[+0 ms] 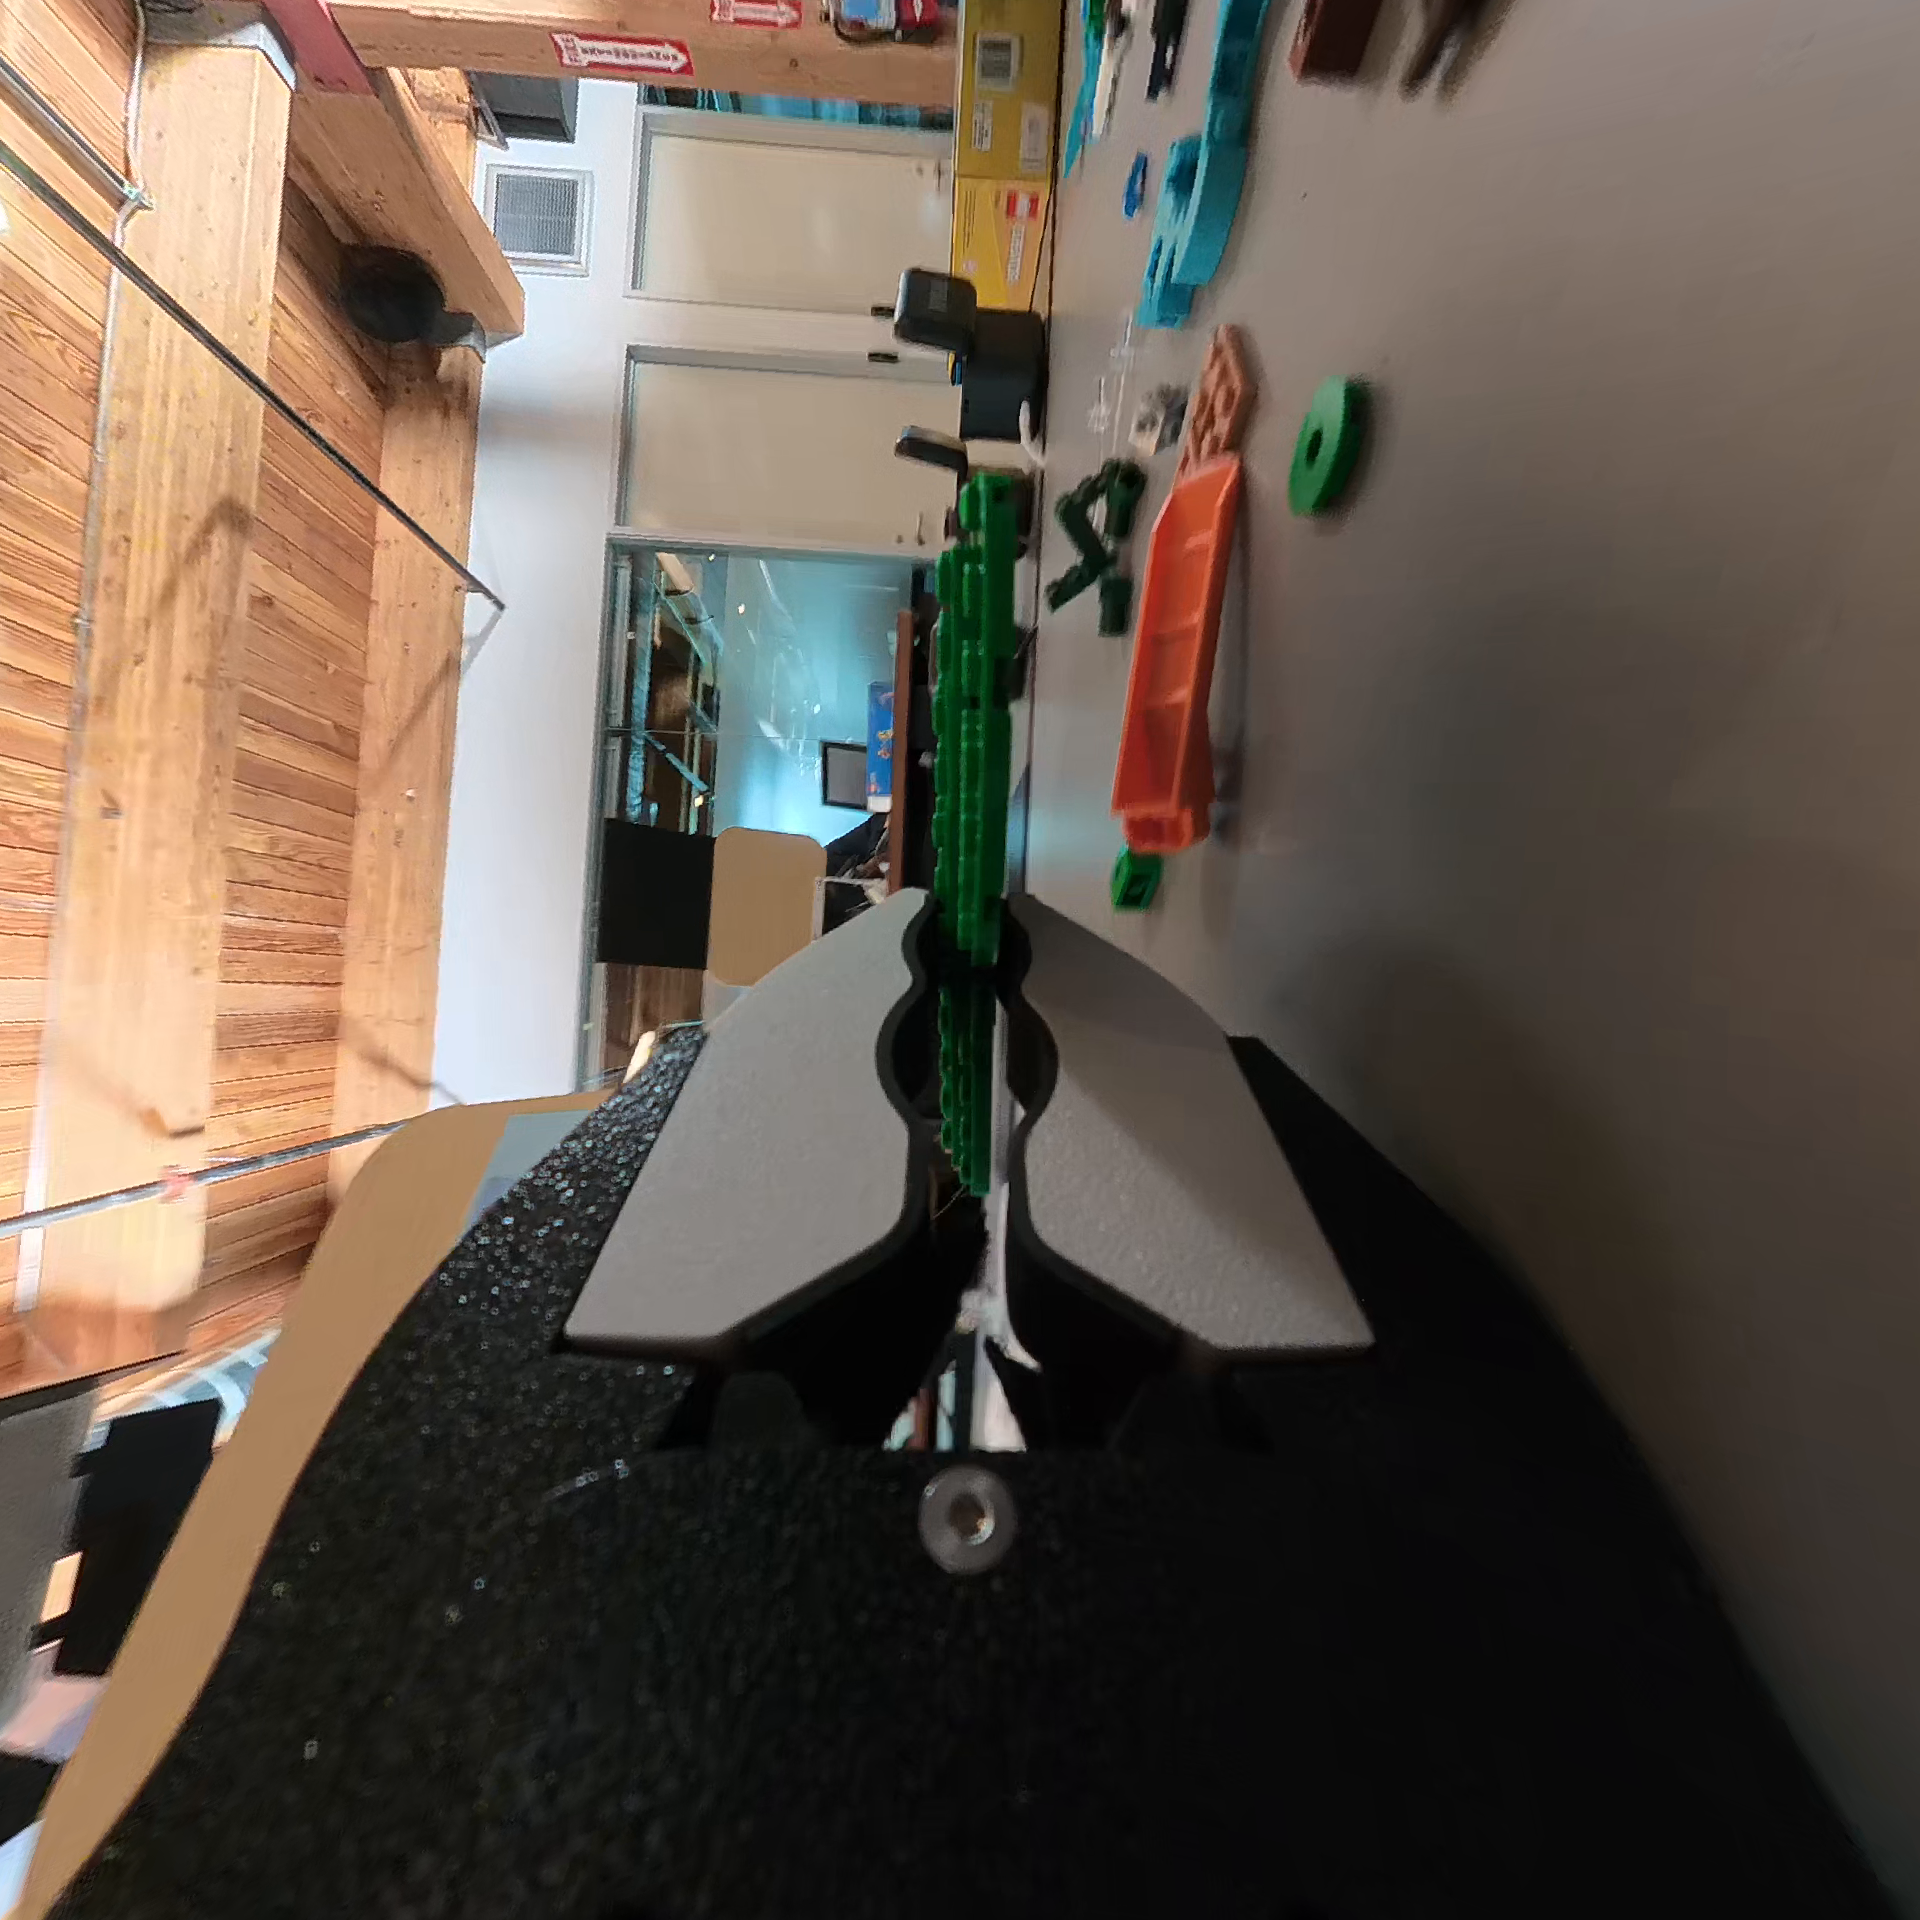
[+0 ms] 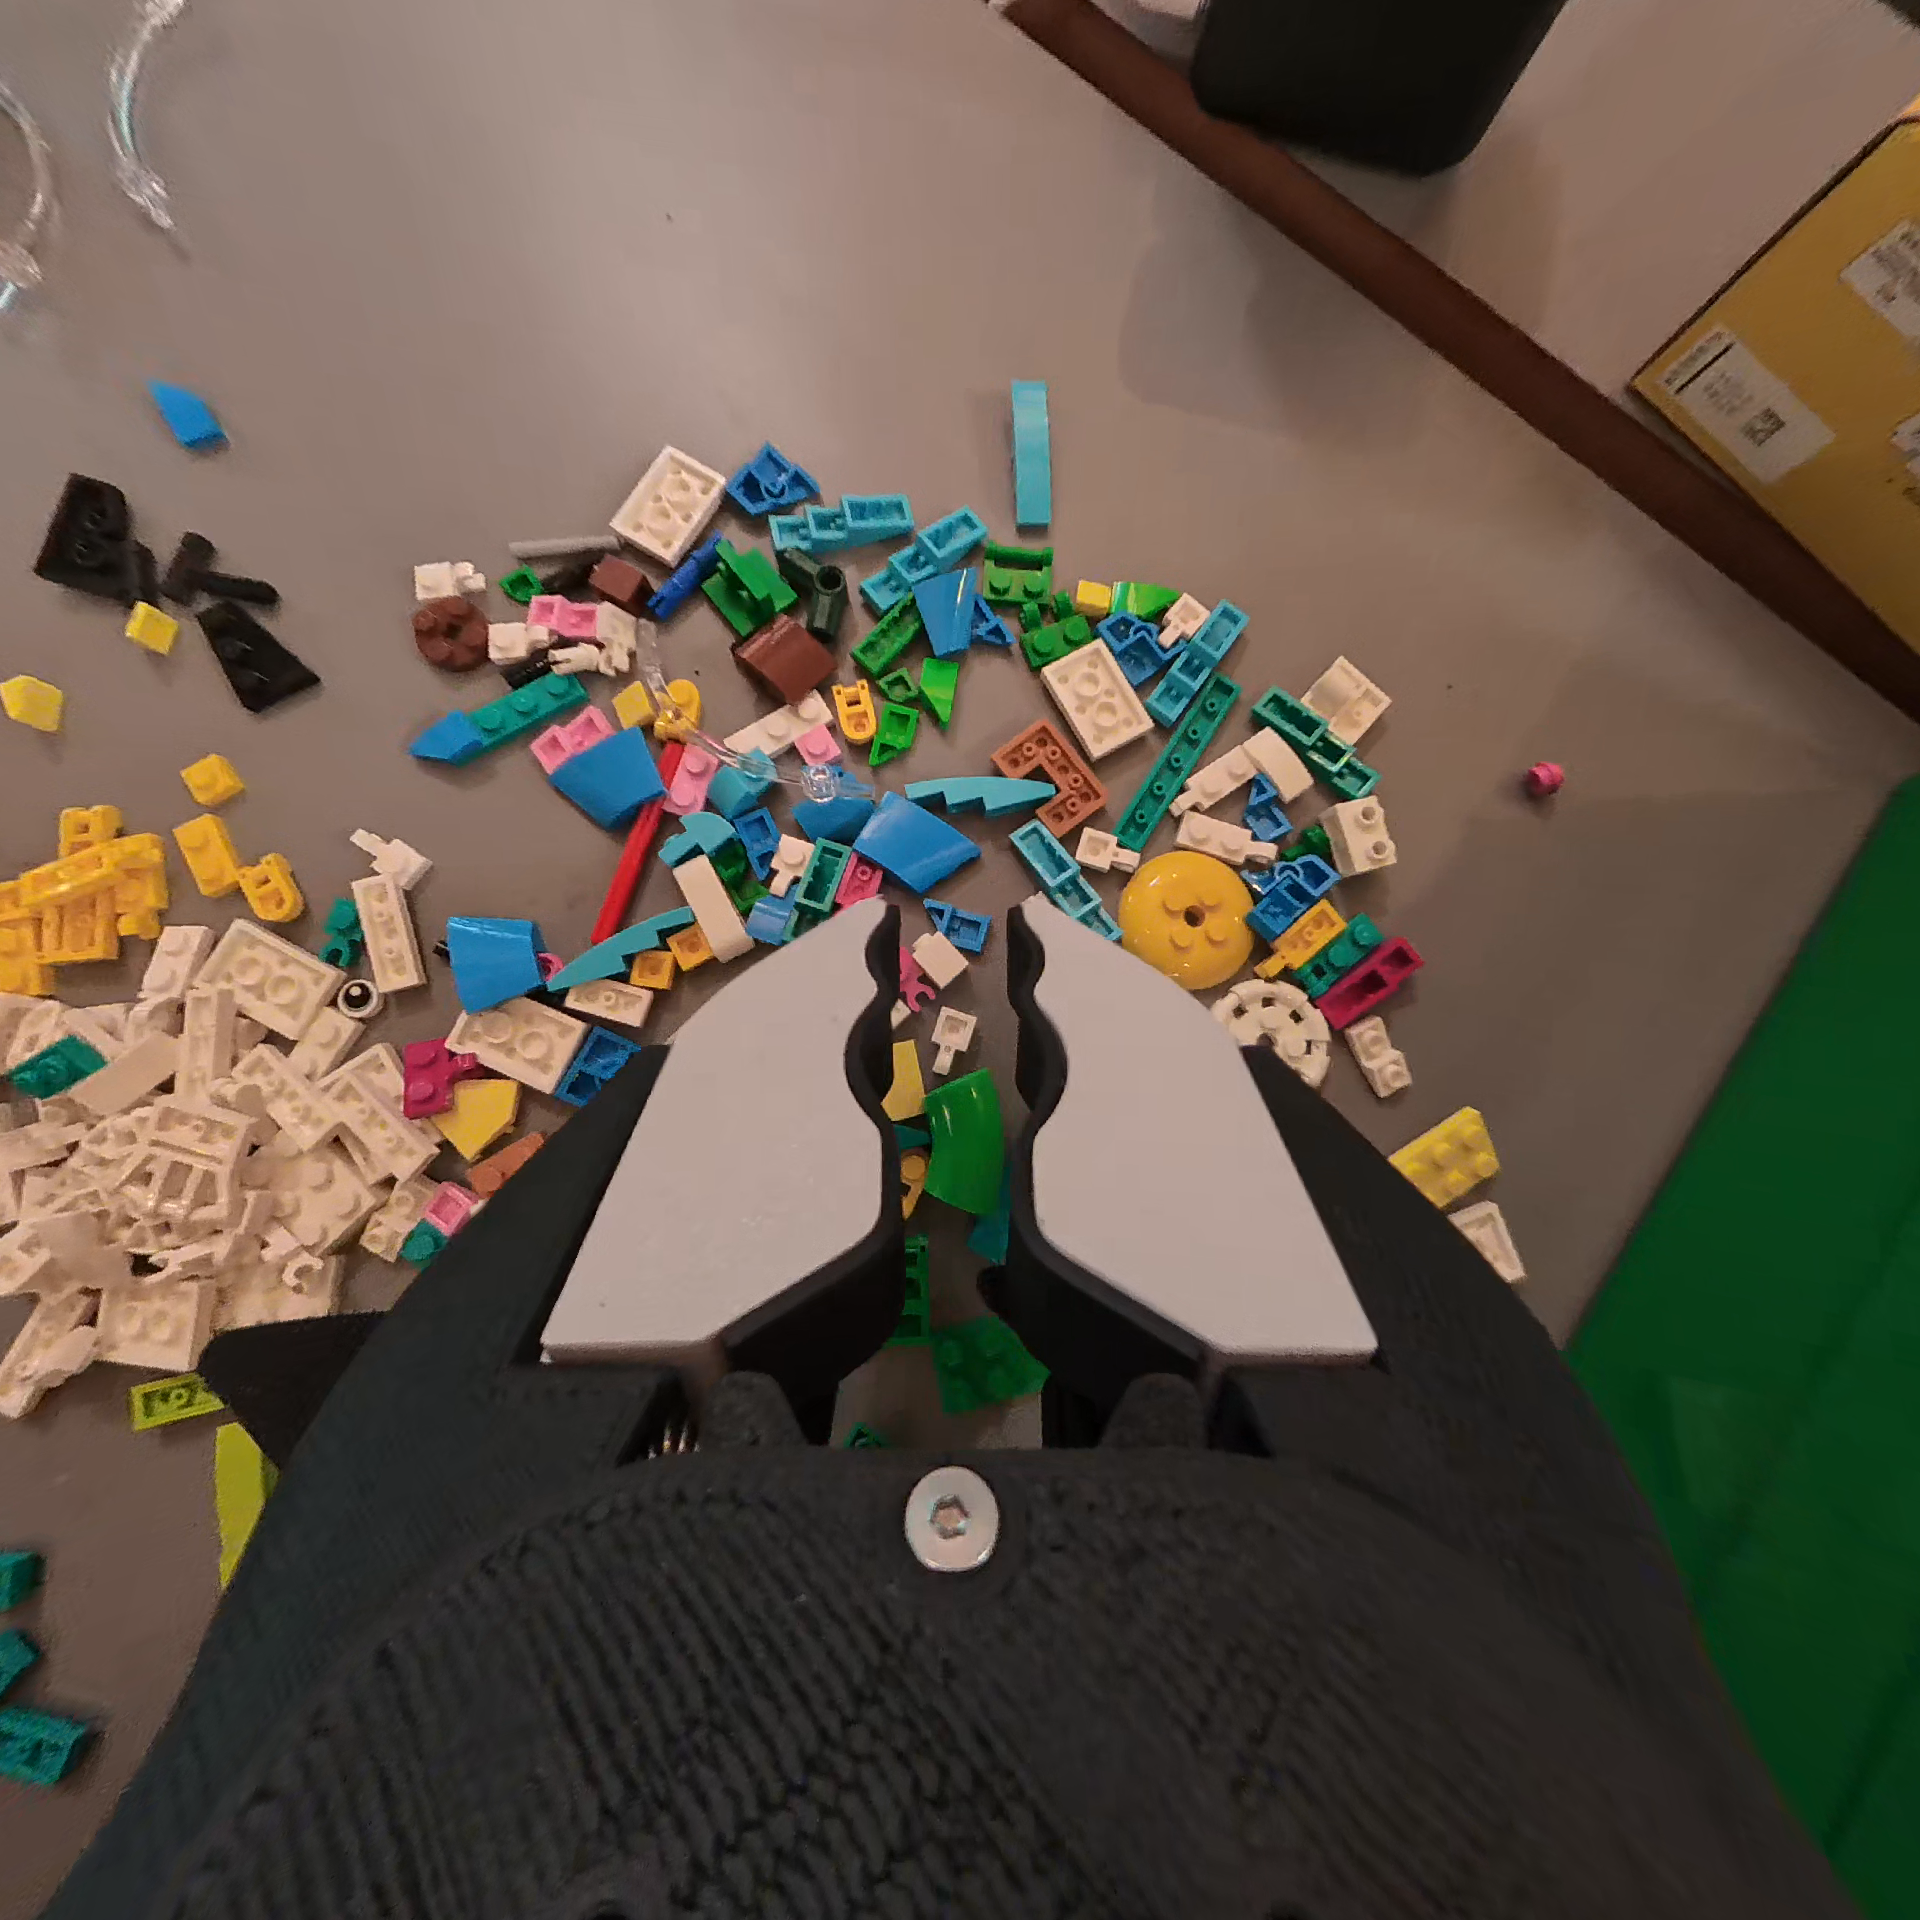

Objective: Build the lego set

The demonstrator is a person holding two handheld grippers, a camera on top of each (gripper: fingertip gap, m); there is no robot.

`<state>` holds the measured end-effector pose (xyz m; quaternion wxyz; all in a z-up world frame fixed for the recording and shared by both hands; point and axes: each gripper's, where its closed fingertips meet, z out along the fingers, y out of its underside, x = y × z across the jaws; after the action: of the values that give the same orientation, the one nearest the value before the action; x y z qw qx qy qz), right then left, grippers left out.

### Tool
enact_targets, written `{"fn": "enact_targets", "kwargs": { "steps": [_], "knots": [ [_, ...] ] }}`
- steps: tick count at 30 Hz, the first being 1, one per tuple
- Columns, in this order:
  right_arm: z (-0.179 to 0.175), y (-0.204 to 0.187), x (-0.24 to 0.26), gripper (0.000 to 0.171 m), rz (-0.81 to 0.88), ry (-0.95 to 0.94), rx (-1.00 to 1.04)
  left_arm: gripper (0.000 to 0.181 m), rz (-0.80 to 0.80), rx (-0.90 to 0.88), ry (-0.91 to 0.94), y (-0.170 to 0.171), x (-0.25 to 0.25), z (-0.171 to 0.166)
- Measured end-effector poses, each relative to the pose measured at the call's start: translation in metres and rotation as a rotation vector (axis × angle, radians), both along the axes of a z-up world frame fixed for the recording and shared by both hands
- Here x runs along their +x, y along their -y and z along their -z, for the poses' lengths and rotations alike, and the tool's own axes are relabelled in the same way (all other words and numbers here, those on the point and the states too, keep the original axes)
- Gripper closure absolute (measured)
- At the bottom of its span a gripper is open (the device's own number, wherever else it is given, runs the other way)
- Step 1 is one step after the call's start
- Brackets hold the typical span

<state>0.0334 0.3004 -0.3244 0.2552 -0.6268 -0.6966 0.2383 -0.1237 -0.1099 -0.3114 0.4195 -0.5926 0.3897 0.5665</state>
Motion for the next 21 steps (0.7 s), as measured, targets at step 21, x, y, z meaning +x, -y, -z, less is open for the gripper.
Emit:
{"fn": "enact_targets", "kwargs": {
  "steps": [21],
  "knots": [
    [-0.046, 0.084, 0.045, 0.153, 0.067, -0.251, 0.020, 0.171, -0.331, -0.374, 0.319, 0.094, -0.106, 0.037]
  ]
}}
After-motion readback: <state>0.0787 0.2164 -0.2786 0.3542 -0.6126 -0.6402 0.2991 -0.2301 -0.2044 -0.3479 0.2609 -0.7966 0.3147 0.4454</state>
